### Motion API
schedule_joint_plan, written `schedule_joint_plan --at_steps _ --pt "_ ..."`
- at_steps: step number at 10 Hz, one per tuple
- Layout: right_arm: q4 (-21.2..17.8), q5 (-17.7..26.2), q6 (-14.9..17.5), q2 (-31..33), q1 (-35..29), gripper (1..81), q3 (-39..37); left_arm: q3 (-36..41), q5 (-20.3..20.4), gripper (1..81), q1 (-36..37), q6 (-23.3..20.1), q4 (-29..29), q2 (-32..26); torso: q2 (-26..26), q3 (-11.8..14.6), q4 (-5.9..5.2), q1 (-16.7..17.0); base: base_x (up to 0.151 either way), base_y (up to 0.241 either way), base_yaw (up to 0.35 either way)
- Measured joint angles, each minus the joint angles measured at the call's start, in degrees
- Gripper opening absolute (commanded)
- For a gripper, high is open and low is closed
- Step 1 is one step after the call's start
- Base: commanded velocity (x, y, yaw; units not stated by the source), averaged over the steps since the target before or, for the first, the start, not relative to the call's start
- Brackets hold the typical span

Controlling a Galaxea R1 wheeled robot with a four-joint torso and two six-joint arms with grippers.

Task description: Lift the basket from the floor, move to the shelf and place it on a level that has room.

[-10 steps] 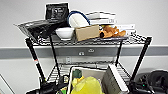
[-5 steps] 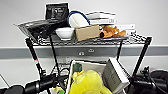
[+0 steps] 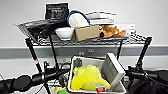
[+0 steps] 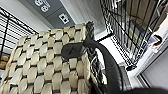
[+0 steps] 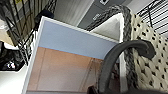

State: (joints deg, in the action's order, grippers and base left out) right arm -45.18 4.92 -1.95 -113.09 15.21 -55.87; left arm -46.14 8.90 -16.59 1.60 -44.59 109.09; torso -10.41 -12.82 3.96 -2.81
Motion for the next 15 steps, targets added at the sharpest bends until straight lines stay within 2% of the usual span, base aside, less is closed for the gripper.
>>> schedule_joint_plan --at_steps 4,7,11,15 --pt "0.15 0.8 0.0 -7.5 -2.07 1.0 -8.73 -10.47 -2.56 1.0 1.61 0.02 -0.68 4.46 0.02 -0.02 0.0 0.0 0.0 0.0 0.0" --pt "0.8 0.48 -0.02 -11.85 -2.65 1.0 -15.19 -18.93 -3.34 1.0 4.47 0.07 -0.68 9.73 0.04 -0.04 0.0 -0.02 0.0 0.0 0.0" --pt "1.5 1.22 -0.05 -16.53 -7.01 1.0 -23.65 -30.82 -3.78 1.0 6.51 0.0 -0.68 18.19 0.09 -0.11 0.0 -0.04 0.0 0.0 0.0" --pt "2.43 2.79 -0.05 -21.58 -7.01 1.0 -33.66 -42.84 -7.67 1.0 6.56 0.02 -0.63 25.88 0.11 -0.13 0.0 -0.09 0.0 0.0 0.0"
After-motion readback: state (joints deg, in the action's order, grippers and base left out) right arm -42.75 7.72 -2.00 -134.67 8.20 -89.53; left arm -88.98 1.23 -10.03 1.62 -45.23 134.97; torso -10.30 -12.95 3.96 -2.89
